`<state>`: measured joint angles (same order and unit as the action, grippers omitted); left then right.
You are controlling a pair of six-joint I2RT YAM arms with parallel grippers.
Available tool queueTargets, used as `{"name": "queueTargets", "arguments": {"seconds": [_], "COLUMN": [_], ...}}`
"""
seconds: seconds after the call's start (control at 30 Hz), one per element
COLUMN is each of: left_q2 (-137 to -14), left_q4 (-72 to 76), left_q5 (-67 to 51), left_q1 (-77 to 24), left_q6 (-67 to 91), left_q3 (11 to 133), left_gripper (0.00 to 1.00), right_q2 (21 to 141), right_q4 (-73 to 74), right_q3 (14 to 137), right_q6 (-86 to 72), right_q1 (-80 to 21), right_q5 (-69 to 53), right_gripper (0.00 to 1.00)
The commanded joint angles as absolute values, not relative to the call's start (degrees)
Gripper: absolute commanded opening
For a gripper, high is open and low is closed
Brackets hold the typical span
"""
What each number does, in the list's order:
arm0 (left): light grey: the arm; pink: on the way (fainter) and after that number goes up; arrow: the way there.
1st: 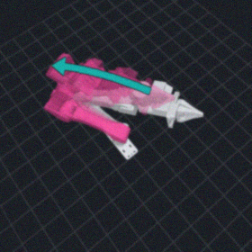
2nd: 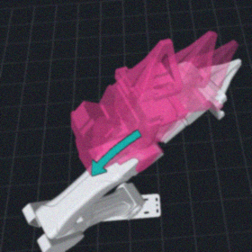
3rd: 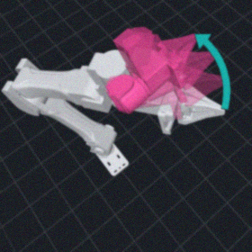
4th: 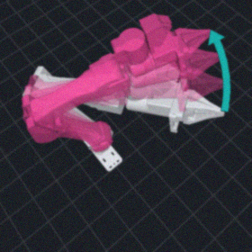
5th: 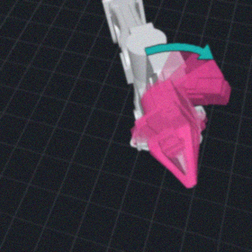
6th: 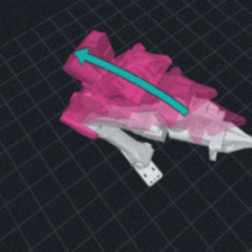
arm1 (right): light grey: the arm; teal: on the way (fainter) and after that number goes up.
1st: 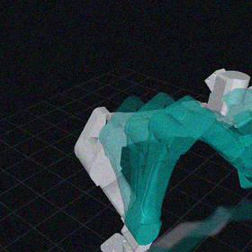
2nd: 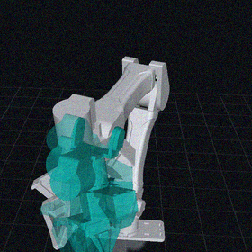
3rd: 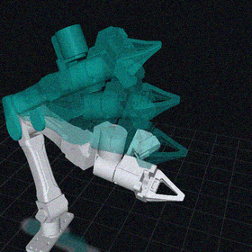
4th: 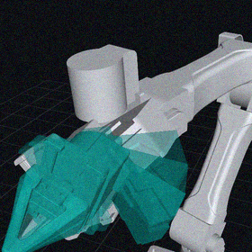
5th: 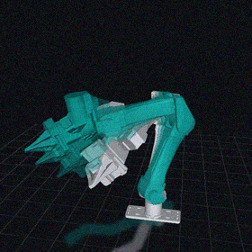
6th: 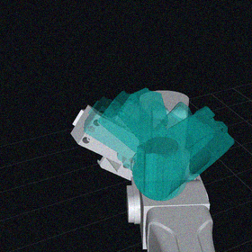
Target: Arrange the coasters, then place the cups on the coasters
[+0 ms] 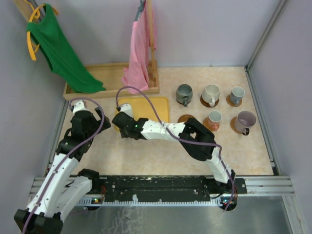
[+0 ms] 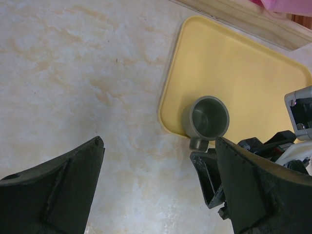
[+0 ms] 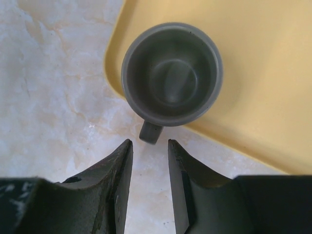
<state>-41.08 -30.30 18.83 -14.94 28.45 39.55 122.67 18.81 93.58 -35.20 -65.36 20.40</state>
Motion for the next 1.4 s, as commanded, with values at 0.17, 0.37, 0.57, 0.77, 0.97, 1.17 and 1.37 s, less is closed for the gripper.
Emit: {"name": "queueTargets", "arguments": {"seconds": [0.17, 0.37, 0.57, 0.77, 0.97, 1.17, 1.37], "left_q2": [-40.83, -41.01, -41.29, -41.37, -41.44, -41.43, -41.51], "left_q4": [-29.84, -29.37, -28.94, -28.91, -28.67, -28.55, -28.56], "left_q5": [18.02, 17.76, 17.75, 17.93, 17.78, 17.84, 17.64], "left_q1": [-14.59, -14.59, -14.56, -14.58, -14.59, -14.59, -14.59], "left_q6": [28.13, 28.19, 28.04, 27.97, 28.02, 28.0, 27.99], "left_q3": [41.0, 40.72, 40.7, 40.61, 40.29, 40.25, 40.16], "left_gripper": [1.0, 1.0, 1.0, 1.0, 1.0, 1.0, 1.0], "right_q2": [123.59, 124.31, 125.5, 125.94, 125.81, 125.02, 120.83], "right_q4": [18.93, 19.23, 19.64, 19.6, 19.74, 19.44, 18.23], "right_q3": [97.03, 97.79, 98.95, 99.19, 99.32, 98.25, 95.56], "right_q6": [-36.66, -35.49, -34.62, -34.56, -34.34, -34.17, -33.74], "right_q1": [-63.31, -62.93, -62.93, -62.89, -62.58, -62.58, -62.58], "right_q5": [25.01, 24.87, 24.33, 25.28, 26.14, 26.71, 28.23], "right_gripper": [0.35, 0.34, 0.3, 0.3, 0.14, 0.0, 0.0]}}
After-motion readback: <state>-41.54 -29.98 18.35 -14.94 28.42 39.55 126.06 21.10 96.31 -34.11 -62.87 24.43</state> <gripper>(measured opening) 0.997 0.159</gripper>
